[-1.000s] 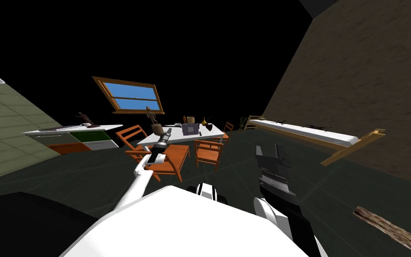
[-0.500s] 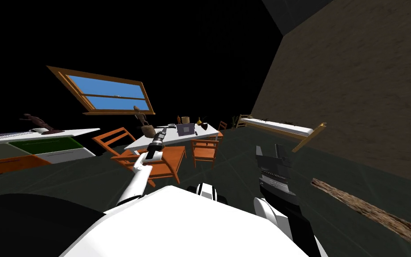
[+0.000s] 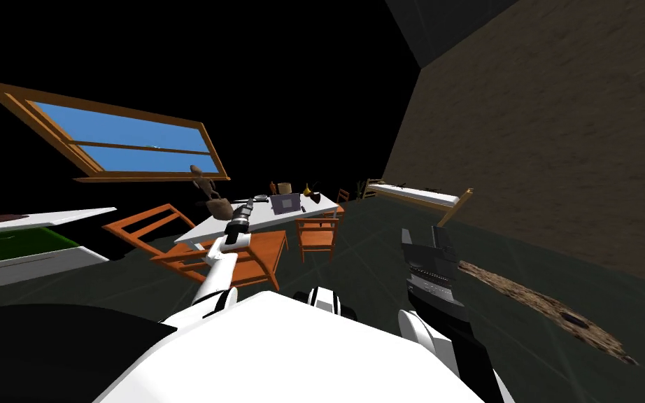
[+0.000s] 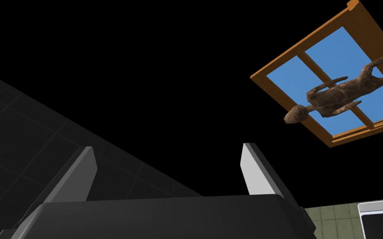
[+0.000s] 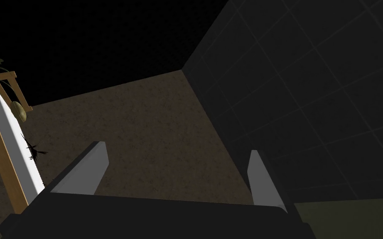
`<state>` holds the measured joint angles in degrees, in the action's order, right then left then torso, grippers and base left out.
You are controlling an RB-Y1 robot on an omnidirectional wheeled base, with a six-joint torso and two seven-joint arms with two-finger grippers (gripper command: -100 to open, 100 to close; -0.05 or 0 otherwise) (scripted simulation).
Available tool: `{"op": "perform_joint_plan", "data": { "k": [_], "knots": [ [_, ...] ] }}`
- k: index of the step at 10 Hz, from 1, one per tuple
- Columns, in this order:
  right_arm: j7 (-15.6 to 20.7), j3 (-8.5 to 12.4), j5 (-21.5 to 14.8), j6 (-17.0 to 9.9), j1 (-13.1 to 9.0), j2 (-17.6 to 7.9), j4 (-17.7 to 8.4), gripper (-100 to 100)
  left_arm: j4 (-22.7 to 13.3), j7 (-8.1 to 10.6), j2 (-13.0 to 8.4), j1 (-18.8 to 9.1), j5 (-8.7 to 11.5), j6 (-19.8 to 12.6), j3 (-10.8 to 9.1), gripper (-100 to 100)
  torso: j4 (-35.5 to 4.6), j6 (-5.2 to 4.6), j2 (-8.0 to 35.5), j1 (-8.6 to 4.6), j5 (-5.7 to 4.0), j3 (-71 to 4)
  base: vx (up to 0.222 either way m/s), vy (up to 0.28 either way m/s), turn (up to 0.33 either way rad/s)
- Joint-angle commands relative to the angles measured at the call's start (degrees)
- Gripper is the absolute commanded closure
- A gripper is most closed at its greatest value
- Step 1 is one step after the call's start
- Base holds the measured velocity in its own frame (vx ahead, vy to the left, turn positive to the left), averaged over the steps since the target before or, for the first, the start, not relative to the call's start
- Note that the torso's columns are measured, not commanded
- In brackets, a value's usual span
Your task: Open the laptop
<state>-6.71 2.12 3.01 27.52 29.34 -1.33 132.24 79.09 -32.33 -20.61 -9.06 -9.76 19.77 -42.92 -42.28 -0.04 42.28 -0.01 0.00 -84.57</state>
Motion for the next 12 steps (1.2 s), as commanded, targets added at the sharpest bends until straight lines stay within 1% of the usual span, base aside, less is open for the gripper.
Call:
{"op": "perform_joint_plan", "data": {
  "k": [1, 2, 3, 4, 5, 6, 7, 8, 10, 11, 12],
  "knots": [
    [0.0, 0.0, 0.0, 0.0, 0.0, 0.0, 0.0, 0, -4.4, -1.81, -1.2, -3.0, -0.6, -1.2, -3.84, -100, 0.0, 0.09, 0.0, 0.0, 0.0, 0.0, -0.025, 0.043, -0.166],
    [0.0, 0.0, 0.0, 0.0, 0.0, 0.0, 0.0, 0, -5.3, -1.81, -1.2, -3.0, -0.6, -1.2, -3.93, -100, 0.0, 0.03, 0.0, 0.03, 0.0, 0.0, -0.022, 0.046, -0.1],
    [0.0, 0.0, 0.0, 0.0, 0.0, 0.0, 0.0, 0, -7.8, -2.93, -1.9, -5.1, -1.0, -1.9, -6.34, -100, 0.0, 0.07, 0.0, 0.03, 0.02, 0.0, -0.016, 0.046, -0.232],
    [0.0, 0.0, 0.0, 0.0, 0.0, 0.0, 0.0, 0, -10.5, -3.98, -2.7, -7.1, -1.4, -2.6, -8.09, -100, 0.0, 0.0, 0.0, 0.02, 0.01, 0.0, -0.014, 0.073, -0.336],
    [0.0, 0.0, 0.0, 0.0, 0.0, 0.0, 0.0, 0, -11.2, -3.98, -2.7, -7.1, -1.4, -2.6, -8.68, -100, 0.0, 0.02, 0.0, 0.07, 0.01, 0.0, -0.007, 0.065, -0.093],
    [0.0, 0.0, 0.0, 0.0, 0.0, 0.0, 0.0, 0, -14.2, -4.98, -3.4, -9.2, -1.9, -3.3, -10.95, -100, 0.0, 0.13, 0.0, 0.04, 0.02, 0.0, -0.002, 0.072, -0.121],
    [0.0, 0.0, 0.0, 0.0, 0.0, 0.0, 0.0, 0, -16.1, -5.92, -4.1, -11.1, -2.3, -3.9, -12.64, -100, 0.0, 0.04, 0.0, 0.05, 0.02, 0.0, -0.004, 0.093, -0.273],
    [0.0, 0.0, 0.0, 0.0, 0.0, 0.0, 0.0, 0, -17.0, -5.92, -4.1, -11.1, -2.3, -3.9, -13.13, -100, 0.0, 0.0, 0.0, 0.06, 0.01, 0.0, -0.006, 0.073, -0.129],
    [0.0, 0.0, 0.0, 0.0, 0.0, 0.0, 0.0, 0, -21.2, -7.63, -5.5, -14.9, -3.2, -5.0, -17.0, -100, 0.0, 0.04, 0.0, -0.05, -0.02, 0.0, 0.016, 0.077, -0.186],
    [0.0, 0.0, 0.0, 0.0, 0.0, 0.0, 0.0, 0, -22.5, -7.63, -5.5, -14.9, -3.2, -5.0, -17.25, -100, 0.0, 0.01, -0.1, 0.04, 0.0, 0.0, 0.016, 0.082, -0.109],
    [0.0, 0.0, 0.0, 0.0, 0.0, 0.0, 0.0, 0, -23.8, -8.42, -6.2, -16.6, -3.7, -5.5, -19.17, -100, 0.0, 0.09, 0.0, 0.02, 0.02, 0.0, 0.004, 0.085, -0.12]
  ]
}}
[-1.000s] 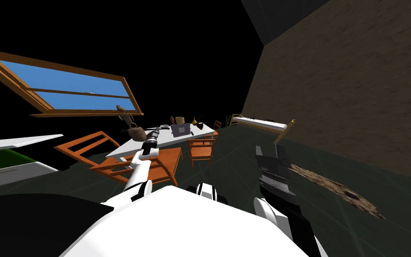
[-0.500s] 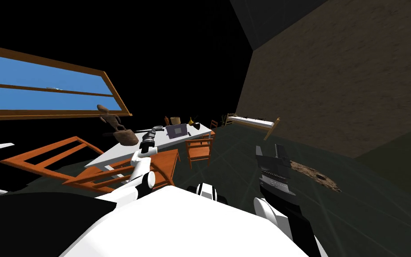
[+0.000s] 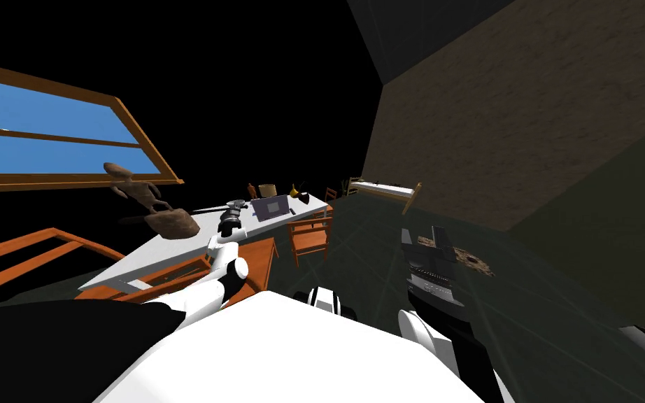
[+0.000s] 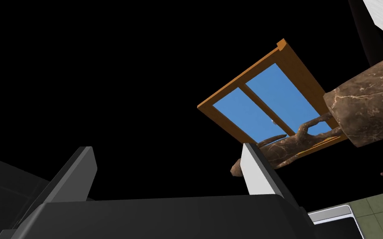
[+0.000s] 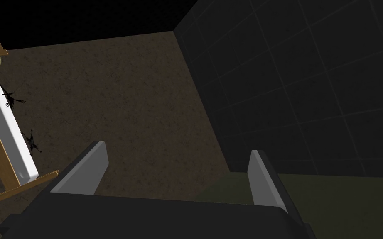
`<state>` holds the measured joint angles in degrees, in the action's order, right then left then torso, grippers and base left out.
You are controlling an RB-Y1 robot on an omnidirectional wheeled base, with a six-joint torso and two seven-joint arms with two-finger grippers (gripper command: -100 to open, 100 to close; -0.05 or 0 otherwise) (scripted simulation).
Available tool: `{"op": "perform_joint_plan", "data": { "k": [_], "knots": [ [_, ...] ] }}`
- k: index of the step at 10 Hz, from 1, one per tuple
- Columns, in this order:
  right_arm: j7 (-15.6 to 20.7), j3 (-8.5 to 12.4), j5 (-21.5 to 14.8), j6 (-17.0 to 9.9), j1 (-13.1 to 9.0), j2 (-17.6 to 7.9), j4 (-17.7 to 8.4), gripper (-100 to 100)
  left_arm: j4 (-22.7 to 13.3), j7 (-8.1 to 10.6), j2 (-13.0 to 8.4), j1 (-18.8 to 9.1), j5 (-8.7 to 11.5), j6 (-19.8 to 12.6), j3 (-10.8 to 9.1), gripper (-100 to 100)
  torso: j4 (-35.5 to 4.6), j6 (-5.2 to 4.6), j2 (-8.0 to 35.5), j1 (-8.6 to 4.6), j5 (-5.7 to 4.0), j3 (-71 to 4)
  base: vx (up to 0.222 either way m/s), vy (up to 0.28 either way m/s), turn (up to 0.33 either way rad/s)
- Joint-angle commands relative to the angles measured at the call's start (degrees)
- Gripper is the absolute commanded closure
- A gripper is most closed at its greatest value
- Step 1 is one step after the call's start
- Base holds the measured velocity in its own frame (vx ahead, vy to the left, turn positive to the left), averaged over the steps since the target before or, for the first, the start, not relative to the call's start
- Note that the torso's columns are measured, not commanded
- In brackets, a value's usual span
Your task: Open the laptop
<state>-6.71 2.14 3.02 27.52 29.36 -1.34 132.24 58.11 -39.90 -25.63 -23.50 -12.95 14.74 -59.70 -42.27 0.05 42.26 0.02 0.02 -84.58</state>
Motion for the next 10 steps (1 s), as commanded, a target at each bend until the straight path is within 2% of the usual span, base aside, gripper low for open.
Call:
{"op": "perform_joint_plan", "data": {
  "k": [1, 2, 3, 4, 6, 7, 10],
  "knots": [
    [0.0, 0.0, 0.0, 0.0, 0.0, 0.0, 0.0, 0, -3.5, -0.85, -1.2, -2.2, -0.5, -0.5, -2.39, -100, 0.0, -0.05, 0.1, 0.0, -0.02, 0.0, 0.003, 0.064, -0.087],
    [0.0, 0.0, 0.0, 0.0, 0.0, 0.0, 0.0, 0, -4.0, -0.85, -1.2, -2.2, -0.5, -0.5, -2.39, -100, 0.0, -0.04, 0.1, -0.08, -0.02, 0.0, 0.001, 0.019, -0.003],
    [0.0, 0.0, 0.0, 0.0, 0.0, 0.0, 0.0, 0, -5.9, -1.59, -1.9, -3.9, -0.9, -1.0, -4.23, -100, 0.0, -0.03, 0.1, -0.19, -0.06, 0.0, 0.009, 0.037, -0.123],
    [0.0, 0.0, 0.0, 0.0, 0.0, 0.0, 0.0, 0, -6.5, -1.59, -1.9, -3.9, -0.9, -1.0, -4.23, -100, 0.0, -0.09, 0.0, -0.08, -0.05, 0.0, 0.006, 0.048, -0.093],
    [0.0, 0.0, 0.0, 0.0, 0.0, 0.0, 0.0, 0, -10.4, -2.95, -3.3, -7.0, -1.8, -1.9, -7.63, -100, 0.0, -0.06, 0.0, 0.07, 0.01, 0.0, 0.015, 0.075, -0.161],
    [0.0, 0.0, 0.0, 0.0, 0.0, 0.0, 0.0, 0, -10.9, -2.95, -3.3, -7.0, -1.8, -1.9, -7.63, -100, 0.0, -0.07, 0.0, 0.1, 0.02, 0.0, 0.025, 0.08, -0.086],
    [0.0, 0.0, 0.0, 0.0, 0.0, 0.0, 0.0, 0, -16.4, -4.68, -5.4, -10.8, -2.8, -3.0, -11.95, -100, 0.0, -0.07, 0.1, 0.01, -0.01, 0.1, 0.0, 0.091, -0.147]
  ]
}}
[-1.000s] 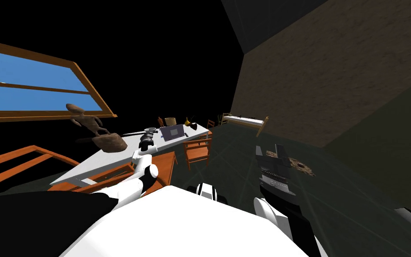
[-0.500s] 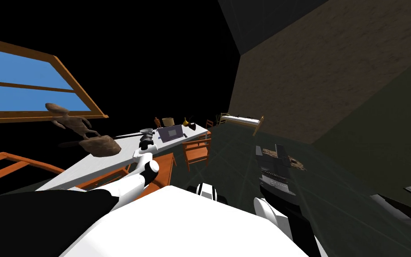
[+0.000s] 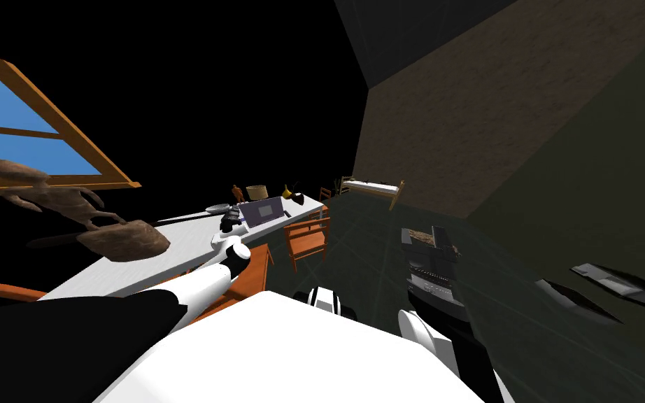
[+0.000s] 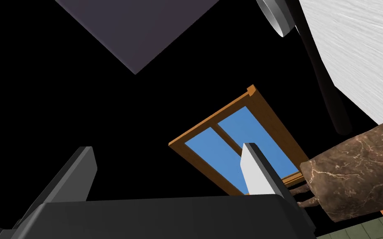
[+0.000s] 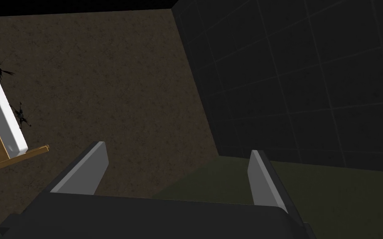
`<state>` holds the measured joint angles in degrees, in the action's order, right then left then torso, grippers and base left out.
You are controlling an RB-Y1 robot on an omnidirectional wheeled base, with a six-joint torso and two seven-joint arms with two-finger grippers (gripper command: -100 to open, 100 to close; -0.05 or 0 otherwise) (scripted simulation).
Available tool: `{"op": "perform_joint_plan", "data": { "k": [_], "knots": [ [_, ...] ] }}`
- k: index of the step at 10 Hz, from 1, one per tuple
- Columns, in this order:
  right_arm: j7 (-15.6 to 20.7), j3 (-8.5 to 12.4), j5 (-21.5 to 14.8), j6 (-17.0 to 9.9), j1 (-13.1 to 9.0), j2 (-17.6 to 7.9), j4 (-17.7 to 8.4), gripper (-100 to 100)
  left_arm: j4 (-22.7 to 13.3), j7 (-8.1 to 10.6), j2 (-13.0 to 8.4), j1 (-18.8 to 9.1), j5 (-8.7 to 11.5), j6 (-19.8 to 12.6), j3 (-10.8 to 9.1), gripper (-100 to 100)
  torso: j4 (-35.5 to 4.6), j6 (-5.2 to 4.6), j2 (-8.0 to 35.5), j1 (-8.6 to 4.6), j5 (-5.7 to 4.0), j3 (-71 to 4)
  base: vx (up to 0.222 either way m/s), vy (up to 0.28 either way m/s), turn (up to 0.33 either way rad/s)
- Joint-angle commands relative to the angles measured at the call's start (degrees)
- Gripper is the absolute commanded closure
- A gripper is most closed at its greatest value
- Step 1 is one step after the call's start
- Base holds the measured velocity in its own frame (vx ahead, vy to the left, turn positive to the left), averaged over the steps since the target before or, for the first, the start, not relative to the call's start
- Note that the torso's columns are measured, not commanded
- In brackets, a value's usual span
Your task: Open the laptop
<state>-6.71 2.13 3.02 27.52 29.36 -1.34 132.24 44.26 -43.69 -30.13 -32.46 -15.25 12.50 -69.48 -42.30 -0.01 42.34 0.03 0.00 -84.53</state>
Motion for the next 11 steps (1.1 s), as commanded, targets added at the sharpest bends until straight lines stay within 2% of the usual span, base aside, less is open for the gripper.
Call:
{"op": "perform_joint_plan", "data": {
  "k": [1, 5, 6, 8, 9, 10, 11],
  "knots": [
    [0.0, 0.0, 0.0, 0.0, 0.0, 0.0, 0.0, 0, -4.1, -1.38, -1.5, -2.9, -0.8, -1.0, -3.37, -100, 0.0, 0.03, 0.0, -0.01, 0.01, 0.0, 0.0, 0.091, -0.142],
    [0.0, 0.0, 0.0, 0.0, 0.0, 0.0, 0.0, 0, -8.6, -2.91, -3.6, -6.1, -1.7, -1.9, -7.07, -100, 0.0, 0.01, -0.1, -0.11, -0.02, 0.0, 0.004, 0.067, -0.109],
    [0.0, 0.0, 0.0, 0.0, 0.0, 0.0, 0.0, 0, -7.3, -2.51, -3.0, -5.4, -1.5, -2.0, -6.33, -100, 0.0, 0.01, -0.1, -0.13, -0.03, 0.0, 0.001, 0.019, -0.022],
    [0.0, 0.0, 0.0, 0.0, 0.0, 0.0, 0.0, 0, -7.3, -2.69, -3.2, -5.7, -1.6, -2.4, -6.59, -100, 0.0, 0.02, -0.2, 0.15, 0.02, -0.1, 0.039, 0.077, -0.017],
    [0.0, 0.0, 0.0, 0.0, 0.0, 0.0, 0.0, 0, -7.2, -2.73, -3.2, -5.8, -1.6, -2.5, -6.61, 100, 0.0, 0.02, -0.1, 0.01, 0.05, -0.1, 0.007, 0.012, -0.015],
    [0.0, 0.0, 0.0, 0.0, 0.0, 0.0, 0.0, 0, -5.5, -1.51, -5.6, -3.1, 1.2, -5.3, -4.62, 100, 0.1, 0.12, 0.0, -0.05, 0.14, 0.0, 0.102, -0.014, -0.148],
    [0.0, 0.0, 0.0, 0.0, 0.0, 0.0, 0.0, 0, -5.7, -1.51, -5.6, -2.1, 2.7, -5.6, -4.62, 100, 0.1, 0.06, -0.3, 0.09, 0.14, -0.2, 0.115, -0.011, -0.054]
  ]
}}
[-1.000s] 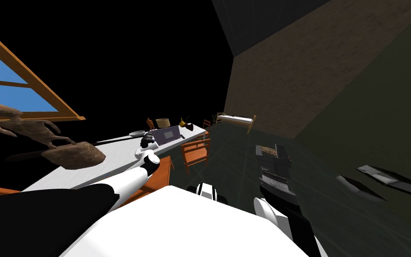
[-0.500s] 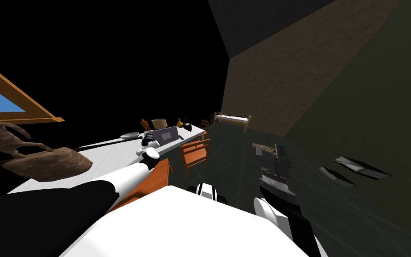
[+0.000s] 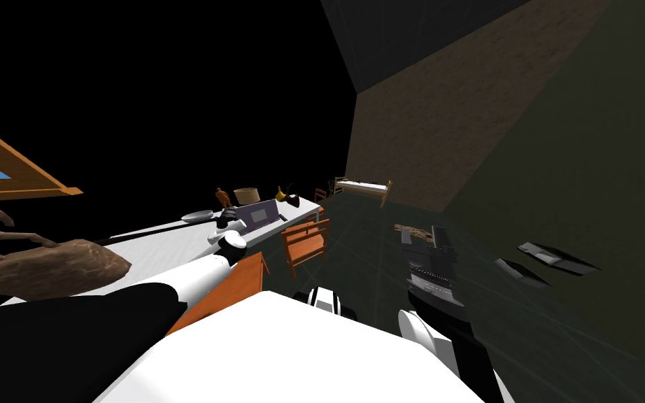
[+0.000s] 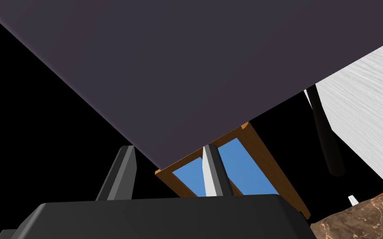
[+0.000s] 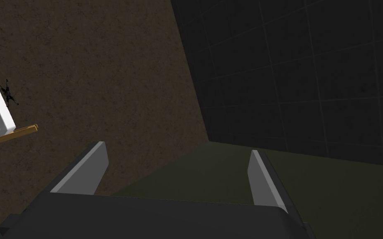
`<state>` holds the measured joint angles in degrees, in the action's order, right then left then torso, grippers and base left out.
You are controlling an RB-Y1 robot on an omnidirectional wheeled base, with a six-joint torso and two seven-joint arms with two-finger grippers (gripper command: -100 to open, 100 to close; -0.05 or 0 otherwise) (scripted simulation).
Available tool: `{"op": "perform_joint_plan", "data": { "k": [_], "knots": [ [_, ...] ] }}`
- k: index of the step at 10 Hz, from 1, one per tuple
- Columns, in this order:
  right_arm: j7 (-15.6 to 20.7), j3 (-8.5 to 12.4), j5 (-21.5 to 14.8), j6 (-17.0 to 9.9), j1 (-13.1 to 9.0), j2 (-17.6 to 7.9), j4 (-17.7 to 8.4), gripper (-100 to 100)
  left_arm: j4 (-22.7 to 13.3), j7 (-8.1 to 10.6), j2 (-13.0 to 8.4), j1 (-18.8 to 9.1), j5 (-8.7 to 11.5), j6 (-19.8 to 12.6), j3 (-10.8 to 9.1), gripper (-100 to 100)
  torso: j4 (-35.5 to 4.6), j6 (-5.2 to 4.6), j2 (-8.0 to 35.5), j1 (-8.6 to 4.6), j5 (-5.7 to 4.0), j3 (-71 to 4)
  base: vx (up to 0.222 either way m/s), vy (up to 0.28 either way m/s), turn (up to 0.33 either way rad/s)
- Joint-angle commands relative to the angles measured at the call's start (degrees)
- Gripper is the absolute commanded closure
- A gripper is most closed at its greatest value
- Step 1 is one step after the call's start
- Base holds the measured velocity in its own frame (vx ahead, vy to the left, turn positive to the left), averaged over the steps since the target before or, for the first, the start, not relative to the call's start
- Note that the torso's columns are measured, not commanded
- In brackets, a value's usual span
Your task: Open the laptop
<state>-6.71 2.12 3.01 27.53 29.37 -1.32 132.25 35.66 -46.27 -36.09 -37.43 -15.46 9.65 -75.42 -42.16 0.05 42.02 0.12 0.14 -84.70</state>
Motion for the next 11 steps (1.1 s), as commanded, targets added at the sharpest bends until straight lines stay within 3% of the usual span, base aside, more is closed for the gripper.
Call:
{"op": "perform_joint_plan", "data": {
  "k": [1, 3, 4, 7, 10, 11],
  "knots": [
    [0.0, 0.0, 0.0, 0.0, 0.0, 0.0, 0.0, 0, 3.1, 1.07, 0.4, 4.5, 4.6, -2.7, 1.32, 100, 0.0, -0.06, -0.1, 0.09, 0.03, -0.1, 0.054, -0.004, -0.008],
    [0.0, 0.0, 0.0, 0.0, 0.0, 0.0, 0.0, 0, 3.1, 1.07, 0.4, 5.9, 5.4, -2.7, 1.32, 100, 0.1, 0.19, 0.3, 0.53, 0.48, 0.2, 0.012, 0.002, -0.016],
    [0.0, 0.0, 0.0, 0.0, 0.0, 0.0, 0.0, 0, 4.7, 2.28, -1.9, 8.2, 8.1, -4.7, 3.23, 100, 0.1, 0.28, 0.4, 0.63, 0.58, 0.3, 0.075, -0.013, -0.117],
    [0.0, 0.0, 0.0, 0.0, 0.0, 0.0, 0.0, 0, 4.7, 2.28, -1.9, 12.6, 12.2, -5.9, 3.23, 100, 0.1, 0.26, 0.1, 0.58, 0.55, 0.1, 0.062, -0.002, -0.023],
    [0.0, 0.0, 0.0, 0.0, 0.0, 0.0, 0.0, 0, 4.7, 2.28, -1.9, 12.7, 12.2, -5.9, 3.23, 100, 0.2, 0.32, 0.3, 0.97, 0.89, 0.3, -0.009, -0.002, 0.001],
    [0.0, 0.0, 0.0, 0.0, 0.0, 0.0, 0.0, 0, 6.3, 3.48, -4.2, 15.3, 15.2, -8.7, 5.13, 100, 0.2, 0.31, 0.2, 0.97, 0.87, 0.2, 0.085, -0.004, -0.1]
  ]
}}
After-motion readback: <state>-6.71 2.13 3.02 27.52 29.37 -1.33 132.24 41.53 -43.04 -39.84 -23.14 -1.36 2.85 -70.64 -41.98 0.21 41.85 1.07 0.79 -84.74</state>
